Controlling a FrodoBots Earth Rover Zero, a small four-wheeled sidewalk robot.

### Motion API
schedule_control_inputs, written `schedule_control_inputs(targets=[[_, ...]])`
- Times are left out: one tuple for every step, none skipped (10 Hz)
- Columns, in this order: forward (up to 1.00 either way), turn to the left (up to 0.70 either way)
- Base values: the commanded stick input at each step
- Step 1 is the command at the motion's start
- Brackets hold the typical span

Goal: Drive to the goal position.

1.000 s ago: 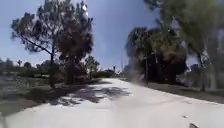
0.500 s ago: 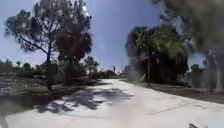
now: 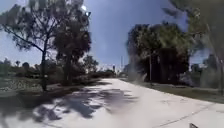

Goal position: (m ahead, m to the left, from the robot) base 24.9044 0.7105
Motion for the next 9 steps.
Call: schedule_control_inputs(targets=[[0.7,-0.14],[0.7,-0.14],[0.7,-0.08],[0.7,0.0],[0.7,0.0],[0.7,0.0],[0.7,0.0],[0.7,0.0],[0.7,0.0]])
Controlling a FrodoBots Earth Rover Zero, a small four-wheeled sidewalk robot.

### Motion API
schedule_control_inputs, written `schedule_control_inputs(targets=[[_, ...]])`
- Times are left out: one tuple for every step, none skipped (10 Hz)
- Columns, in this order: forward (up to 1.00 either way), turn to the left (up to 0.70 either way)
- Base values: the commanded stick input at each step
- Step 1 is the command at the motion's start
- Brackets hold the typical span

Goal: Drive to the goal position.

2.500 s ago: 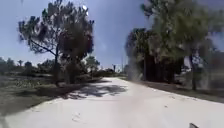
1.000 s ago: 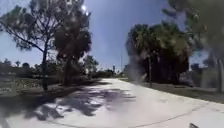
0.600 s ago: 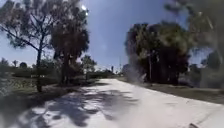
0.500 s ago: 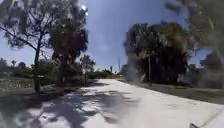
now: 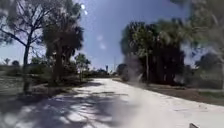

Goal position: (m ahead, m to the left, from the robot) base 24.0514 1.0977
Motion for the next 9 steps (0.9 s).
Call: schedule_control_inputs(targets=[[0.7,0.13],[0.7,0.14],[0.7,0.14],[0.7,0.13],[0.7,0.0],[0.7,0.0],[0.7,0.0],[0.7,0.0],[0.7,0.0]])
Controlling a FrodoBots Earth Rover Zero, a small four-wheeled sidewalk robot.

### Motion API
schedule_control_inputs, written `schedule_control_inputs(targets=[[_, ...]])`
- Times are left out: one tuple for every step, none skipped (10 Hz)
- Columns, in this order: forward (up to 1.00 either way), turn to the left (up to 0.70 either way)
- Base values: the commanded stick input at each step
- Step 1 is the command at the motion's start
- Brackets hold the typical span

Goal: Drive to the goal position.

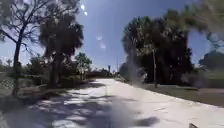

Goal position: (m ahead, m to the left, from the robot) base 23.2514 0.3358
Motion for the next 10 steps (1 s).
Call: schedule_control_inputs(targets=[[0.7,0.0],[0.7,0.0],[0.7,0.0],[0.7,0.0],[0.7,0.0],[0.7,0.0],[0.7,0.0],[0.7,0.0],[0.7,0.01],[0.7,0.07]])
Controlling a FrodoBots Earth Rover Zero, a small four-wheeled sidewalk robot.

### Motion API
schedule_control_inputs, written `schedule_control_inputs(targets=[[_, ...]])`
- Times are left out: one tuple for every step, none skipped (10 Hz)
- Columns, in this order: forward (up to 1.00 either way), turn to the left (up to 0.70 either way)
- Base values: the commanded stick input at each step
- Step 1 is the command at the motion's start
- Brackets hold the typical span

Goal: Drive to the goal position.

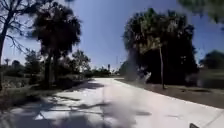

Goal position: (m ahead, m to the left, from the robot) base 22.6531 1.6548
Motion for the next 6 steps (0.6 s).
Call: schedule_control_inputs(targets=[[0.7,0.13],[0.7,0.01],[0.7,0.0],[0.7,0.0],[0.7,0.0],[0.7,0.0]])
